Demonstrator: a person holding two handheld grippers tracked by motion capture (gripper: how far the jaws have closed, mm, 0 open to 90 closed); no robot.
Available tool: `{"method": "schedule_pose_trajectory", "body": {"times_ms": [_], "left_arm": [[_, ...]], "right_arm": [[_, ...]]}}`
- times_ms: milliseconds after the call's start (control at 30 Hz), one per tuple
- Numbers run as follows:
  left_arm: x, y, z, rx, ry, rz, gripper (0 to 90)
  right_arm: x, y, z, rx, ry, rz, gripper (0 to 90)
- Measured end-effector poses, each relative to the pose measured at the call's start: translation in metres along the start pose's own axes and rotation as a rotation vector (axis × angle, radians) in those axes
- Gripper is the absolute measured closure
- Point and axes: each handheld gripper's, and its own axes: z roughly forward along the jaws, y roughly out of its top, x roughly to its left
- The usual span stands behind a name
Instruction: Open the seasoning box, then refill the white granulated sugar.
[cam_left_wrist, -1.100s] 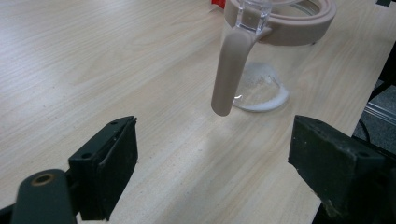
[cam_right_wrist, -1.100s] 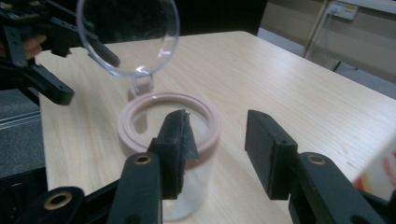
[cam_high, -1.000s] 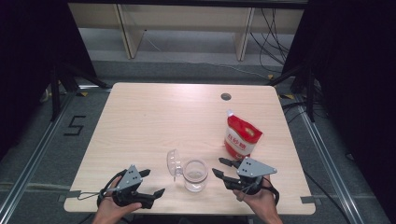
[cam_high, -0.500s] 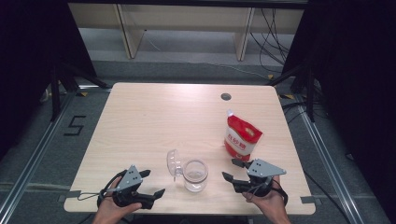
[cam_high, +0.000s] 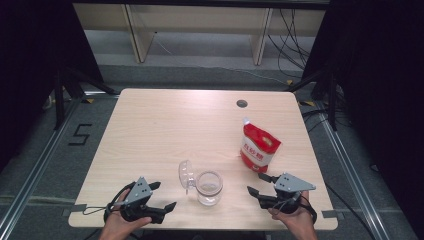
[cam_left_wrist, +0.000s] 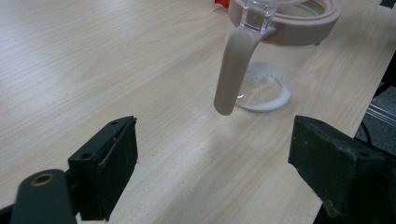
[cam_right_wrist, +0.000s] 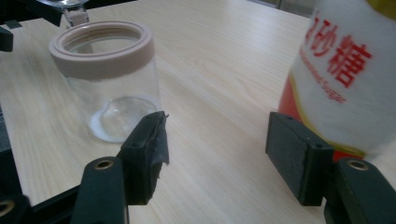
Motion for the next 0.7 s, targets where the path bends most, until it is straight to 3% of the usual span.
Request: {"method": "schedule_pose_trajectory", "body": {"times_ms": [33, 133, 167, 200, 267, 300, 333, 367, 400, 500, 700], "left_arm": [[0.000, 0.001, -0.001, 0.018, 0.004, 0.014, 15.1], [-0.001, 0.002, 0.000, 0.011, -0.007, 0.012, 15.2], [0.000, 0.003, 0.002, 0.009, -0.014, 0.024, 15.1], [-0.001, 0.002, 0.003, 0.007, -0.013, 0.007, 15.2], [0.001, 0.003, 0.004, 0.006, -0.017, 0.018, 15.2], [0.002, 0.003, 0.004, 0.016, -0.016, 0.034, 15.2], [0.002, 0.003, 0.004, 0.017, -0.012, 0.028, 15.2], [0.001, 0.003, 0.005, 0.012, -0.014, 0.018, 15.1], [-0.001, 0.003, 0.005, 0.006, -0.018, 0.001, 15.2], [0.000, 0.003, 0.004, 0.018, -0.020, 0.017, 15.2], [-0.001, 0.002, 0.003, 0.015, -0.008, 0.008, 15.2]], "right_arm": [[-0.001, -0.001, -0.002, 0.006, -0.013, 0.007, 39.1], [-0.002, -0.004, -0.006, 0.021, -0.017, 0.025, 39.2], [-0.003, -0.004, -0.007, 0.021, -0.029, 0.022, 39.0], [-0.005, -0.006, -0.009, 0.019, -0.040, 0.027, 38.3], [-0.009, -0.008, -0.014, 0.019, -0.082, 0.053, 37.8], [-0.011, -0.009, -0.014, 0.012, -0.080, 0.058, 37.7], [-0.013, -0.011, -0.018, 0.025, -0.100, 0.081, 37.3], [-0.016, -0.012, -0.019, 0.021, -0.115, 0.072, 37.0], [-0.016, -0.013, -0.022, 0.034, -0.128, 0.120, 36.3], [-0.024, -0.016, -0.023, 0.025, -0.149, 0.109, 35.2], [-0.033, -0.017, -0.022, 0.004, -0.177, 0.130, 30.5]]}}
